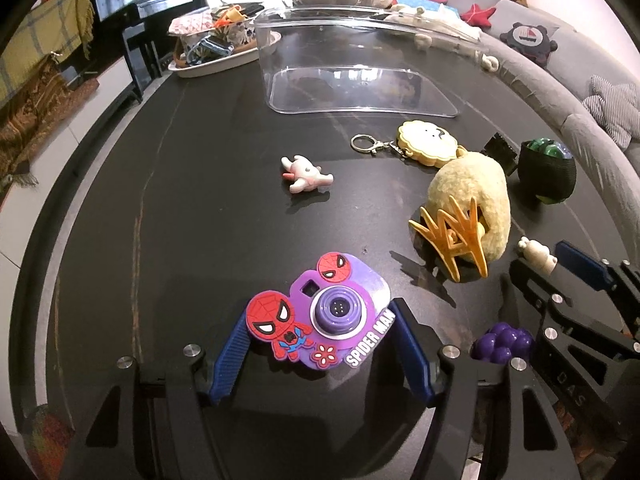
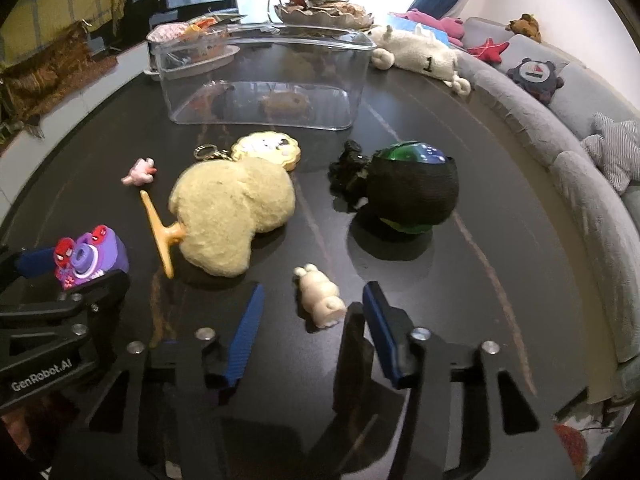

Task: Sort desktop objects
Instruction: 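Close the left tool on the Spider-Man toy while the right tool grasps the white figurine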

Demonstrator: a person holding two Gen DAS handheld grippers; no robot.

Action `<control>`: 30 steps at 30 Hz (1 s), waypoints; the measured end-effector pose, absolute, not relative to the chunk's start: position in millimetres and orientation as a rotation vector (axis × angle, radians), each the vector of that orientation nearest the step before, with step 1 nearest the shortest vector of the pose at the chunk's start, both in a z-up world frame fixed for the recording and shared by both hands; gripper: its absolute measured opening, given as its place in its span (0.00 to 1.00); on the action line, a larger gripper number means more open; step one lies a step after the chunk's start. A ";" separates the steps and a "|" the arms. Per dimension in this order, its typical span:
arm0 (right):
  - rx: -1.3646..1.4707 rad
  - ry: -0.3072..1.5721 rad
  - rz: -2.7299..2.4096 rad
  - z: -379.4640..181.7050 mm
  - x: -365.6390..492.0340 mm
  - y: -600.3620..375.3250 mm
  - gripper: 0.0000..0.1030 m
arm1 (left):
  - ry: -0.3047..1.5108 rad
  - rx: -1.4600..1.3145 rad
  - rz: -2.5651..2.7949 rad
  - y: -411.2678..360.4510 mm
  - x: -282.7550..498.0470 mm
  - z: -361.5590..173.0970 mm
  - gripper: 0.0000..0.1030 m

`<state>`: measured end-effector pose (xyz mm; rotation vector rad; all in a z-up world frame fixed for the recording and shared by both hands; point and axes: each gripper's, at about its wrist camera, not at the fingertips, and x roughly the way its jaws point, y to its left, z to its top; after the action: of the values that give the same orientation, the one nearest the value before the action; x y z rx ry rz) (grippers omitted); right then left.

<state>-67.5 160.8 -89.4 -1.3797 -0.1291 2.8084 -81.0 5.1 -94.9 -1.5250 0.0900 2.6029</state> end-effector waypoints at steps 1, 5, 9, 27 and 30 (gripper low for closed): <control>-1.382 -0.121 2.815 -89.8 -67.9 161.1 0.37 | 0.093 -1.525 2.604 5.1 -80.9 -94.9 0.62; -1.366 -0.125 2.808 -89.9 -67.6 162.8 0.25 | 0.091 -1.526 2.602 4.6 -80.4 -94.2 0.62; -1.362 -0.124 2.809 -89.7 -67.2 164.7 0.19 | 0.095 -1.524 2.603 4.7 -79.8 -93.7 0.62; -1.293 -0.143 2.849 -71.1 -55.3 157.7 0.19 | 0.055 -1.502 2.594 2.6 -78.1 -81.9 0.55; -1.297 -0.139 2.848 -68.7 -53.3 157.4 0.19 | 0.045 -1.493 2.585 1.9 -76.0 -76.3 0.55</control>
<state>-53.3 157.4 -68.7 -1.2966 -0.1391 2.8480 -76.0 1.9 -76.3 -1.4934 0.0453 2.5850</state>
